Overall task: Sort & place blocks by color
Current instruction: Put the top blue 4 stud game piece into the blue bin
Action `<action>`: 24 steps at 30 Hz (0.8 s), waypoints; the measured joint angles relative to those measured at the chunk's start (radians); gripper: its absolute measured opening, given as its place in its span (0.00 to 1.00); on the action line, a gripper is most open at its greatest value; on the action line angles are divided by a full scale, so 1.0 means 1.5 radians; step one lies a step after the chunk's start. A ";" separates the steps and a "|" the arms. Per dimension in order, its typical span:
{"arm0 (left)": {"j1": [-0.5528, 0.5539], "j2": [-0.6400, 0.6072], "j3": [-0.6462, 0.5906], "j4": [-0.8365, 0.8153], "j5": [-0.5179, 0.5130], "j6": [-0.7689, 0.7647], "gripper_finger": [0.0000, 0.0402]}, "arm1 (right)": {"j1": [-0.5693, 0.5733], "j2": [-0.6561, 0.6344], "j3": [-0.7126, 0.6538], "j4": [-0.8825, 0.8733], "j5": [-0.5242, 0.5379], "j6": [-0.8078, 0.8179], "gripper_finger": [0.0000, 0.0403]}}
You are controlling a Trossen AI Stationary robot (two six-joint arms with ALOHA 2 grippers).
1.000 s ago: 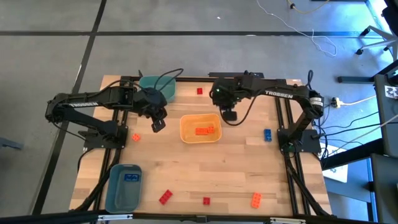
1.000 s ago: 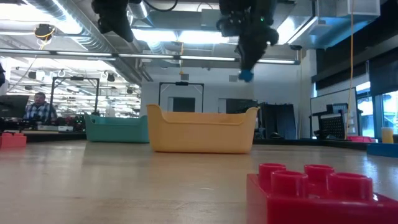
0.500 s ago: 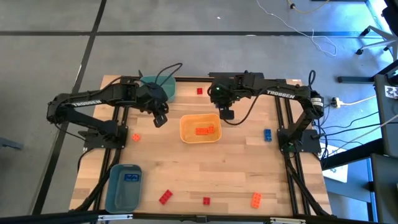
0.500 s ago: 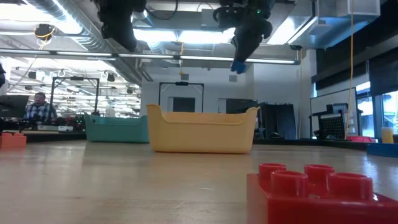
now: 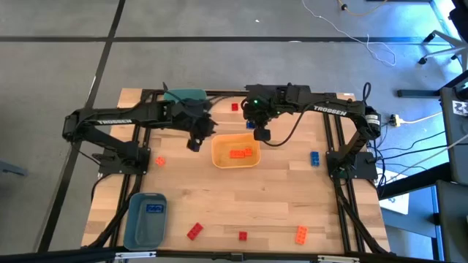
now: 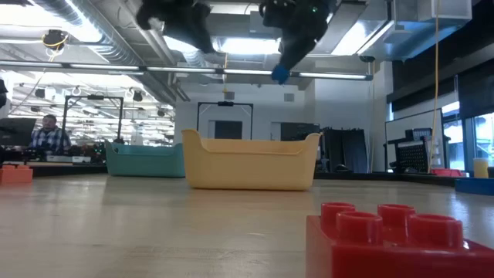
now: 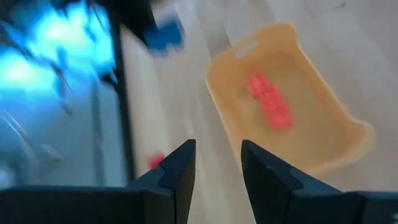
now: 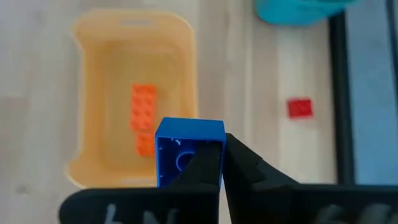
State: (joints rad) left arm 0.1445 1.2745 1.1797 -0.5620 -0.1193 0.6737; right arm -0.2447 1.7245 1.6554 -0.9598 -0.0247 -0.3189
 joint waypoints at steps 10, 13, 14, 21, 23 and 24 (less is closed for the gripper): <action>-0.026 0.071 0.000 0.134 -0.012 0.267 0.30 | 0.000 0.000 0.000 0.046 -0.141 0.000 0.00; -0.039 0.090 0.000 0.173 -0.038 0.296 0.30 | 0.000 0.000 0.000 0.050 -0.171 0.000 0.00; -0.043 0.094 0.000 0.185 -0.038 0.311 0.30 | 0.000 0.000 0.000 0.051 -0.180 0.000 0.00; -0.068 0.097 0.000 0.246 -0.029 0.378 0.30 | -0.009 0.000 0.000 0.052 -0.209 -0.003 0.00; -0.073 0.097 0.000 0.257 -0.022 0.379 0.30 | -0.016 0.000 0.000 0.054 -0.223 -0.004 0.00; -0.075 0.097 0.000 0.257 -0.010 0.380 0.30 | -0.019 0.001 0.000 0.054 -0.235 -0.004 0.00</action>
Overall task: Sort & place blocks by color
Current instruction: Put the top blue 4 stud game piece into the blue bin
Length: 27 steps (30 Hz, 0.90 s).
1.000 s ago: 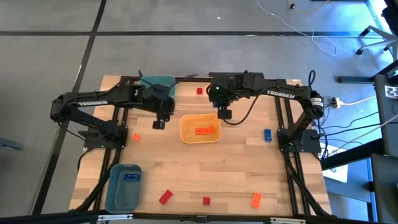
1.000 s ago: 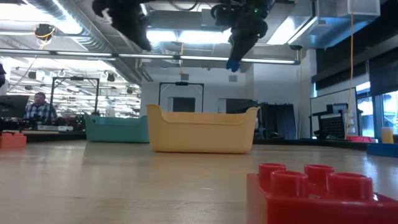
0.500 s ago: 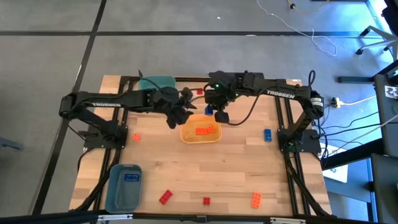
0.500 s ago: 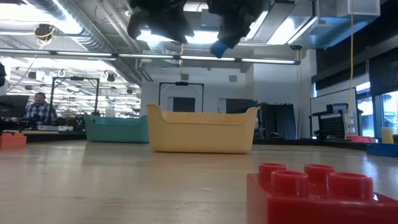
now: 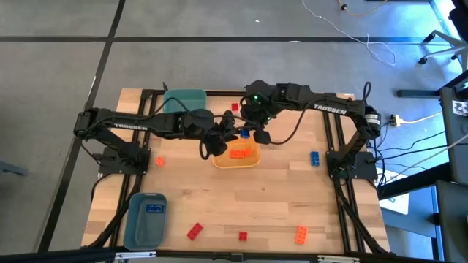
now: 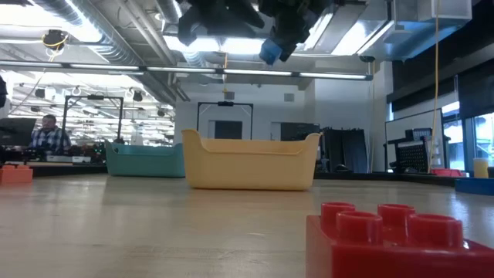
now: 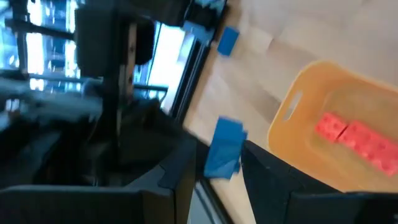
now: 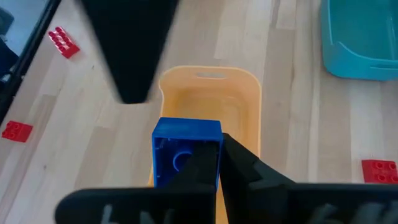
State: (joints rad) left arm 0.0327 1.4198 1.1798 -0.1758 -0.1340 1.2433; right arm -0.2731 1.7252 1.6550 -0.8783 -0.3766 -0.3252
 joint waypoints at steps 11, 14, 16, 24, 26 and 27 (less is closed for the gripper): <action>-0.001 0.000 0.000 -0.002 0.029 0.000 0.30 | 0.000 0.000 0.000 0.006 -0.024 -0.013 0.00; 0.000 0.000 0.000 -0.001 0.032 0.013 0.30 | 0.001 0.000 0.000 0.021 -0.047 -0.013 0.00; 0.000 0.000 0.000 -0.001 0.032 0.026 0.30 | 0.003 0.000 0.000 0.026 -0.047 -0.013 0.00; 0.001 0.000 0.000 0.000 0.031 0.033 0.30 | 0.003 0.000 0.000 0.027 -0.047 -0.013 0.00; 0.005 0.000 0.000 -0.001 0.032 0.033 0.30 | 0.004 0.000 0.000 0.028 -0.047 -0.013 0.00; 0.008 0.000 0.000 -0.003 0.032 0.033 0.30 | 0.005 0.000 0.000 0.030 -0.047 -0.013 0.00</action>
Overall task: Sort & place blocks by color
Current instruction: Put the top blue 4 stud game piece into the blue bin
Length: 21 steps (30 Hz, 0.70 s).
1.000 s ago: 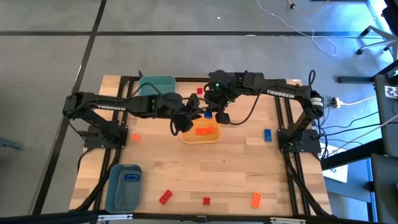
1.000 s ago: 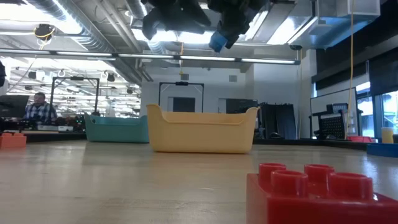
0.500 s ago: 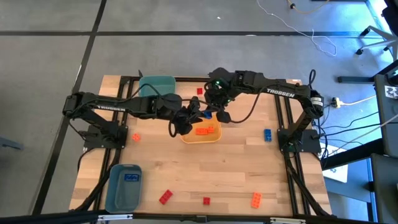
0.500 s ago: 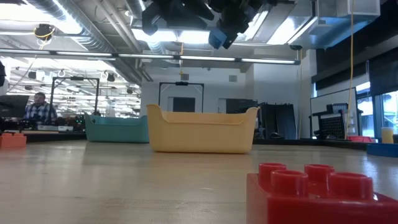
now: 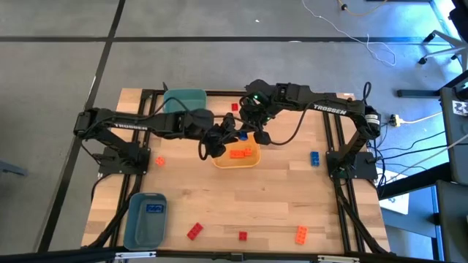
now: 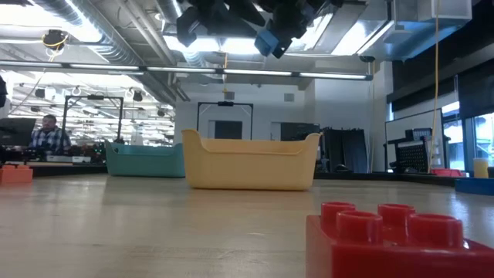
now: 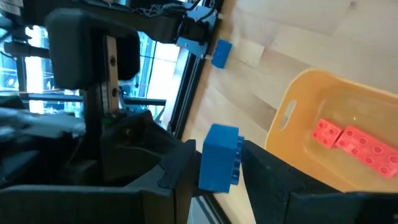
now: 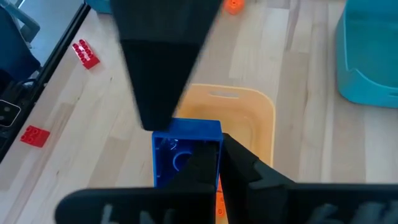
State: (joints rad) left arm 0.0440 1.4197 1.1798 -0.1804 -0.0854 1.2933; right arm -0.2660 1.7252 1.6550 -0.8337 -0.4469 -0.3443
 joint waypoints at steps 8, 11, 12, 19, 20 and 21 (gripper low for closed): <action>0.017 0.000 0.000 -0.004 0.056 0.000 0.30 | 0.009 0.000 -0.001 0.010 0.000 -0.001 0.00; 0.017 0.000 0.000 -0.004 0.057 0.000 0.30 | 0.010 0.000 -0.001 0.011 0.000 -0.001 0.00; 0.017 0.000 0.000 -0.004 0.058 0.002 0.30 | 0.010 0.000 -0.001 0.011 0.000 -0.001 0.00; 0.018 0.000 0.000 0.001 0.071 0.050 0.30 | 0.010 0.000 -0.001 0.024 0.000 0.001 0.00; 0.020 0.000 0.000 0.000 0.071 0.052 0.30 | 0.011 0.000 -0.001 0.026 0.000 0.002 0.00; 0.021 0.000 0.000 0.000 0.071 0.052 0.30 | 0.012 0.000 -0.001 0.026 0.000 0.002 0.00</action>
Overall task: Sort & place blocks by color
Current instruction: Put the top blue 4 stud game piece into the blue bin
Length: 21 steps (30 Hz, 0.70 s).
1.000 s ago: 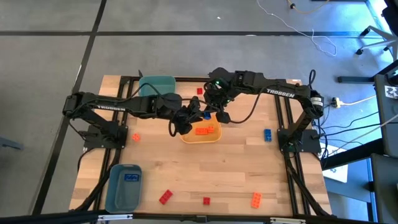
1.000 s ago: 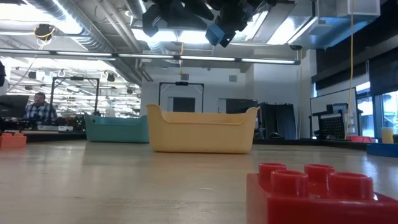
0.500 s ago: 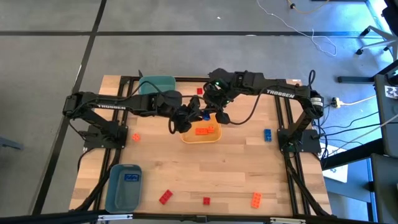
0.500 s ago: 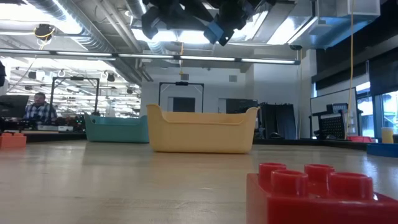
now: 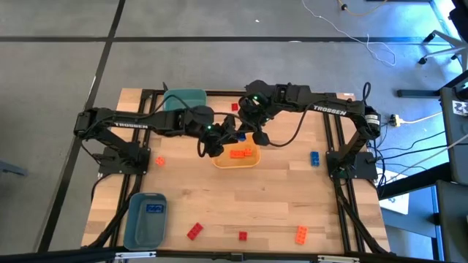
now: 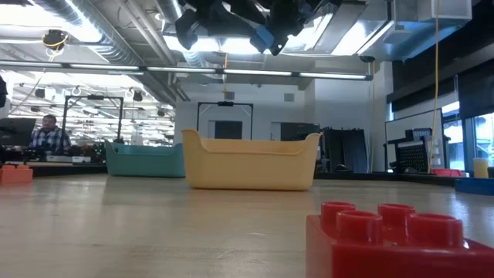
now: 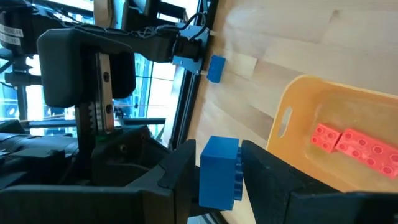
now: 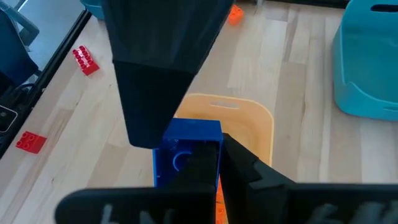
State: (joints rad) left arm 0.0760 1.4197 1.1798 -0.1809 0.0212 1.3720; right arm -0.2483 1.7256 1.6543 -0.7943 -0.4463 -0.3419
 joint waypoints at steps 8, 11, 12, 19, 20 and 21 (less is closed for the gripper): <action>0.014 0.000 0.000 -0.006 0.004 0.000 0.30 | 0.002 0.000 0.000 0.002 0.007 0.006 0.00; 0.015 0.000 0.000 -0.006 0.004 0.000 0.30 | 0.002 0.001 0.000 0.002 0.007 0.006 0.00; 0.015 0.000 0.000 -0.006 0.004 0.000 0.30 | 0.002 0.001 0.000 0.002 0.006 0.006 0.00; 0.015 0.000 0.000 -0.017 0.015 -0.019 0.30 | 0.002 0.001 0.000 -0.001 0.001 0.002 0.00; 0.015 0.000 0.000 -0.021 0.014 -0.021 0.30 | 0.003 0.001 0.000 -0.002 -0.002 0.001 0.00; 0.016 0.000 0.001 -0.026 0.014 -0.021 0.30 | 0.003 0.001 0.000 -0.002 -0.003 0.001 0.00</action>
State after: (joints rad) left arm 0.0999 1.4197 1.1806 -0.2195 0.0425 1.3402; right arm -0.2435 1.7264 1.6543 -0.7978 -0.4512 -0.3405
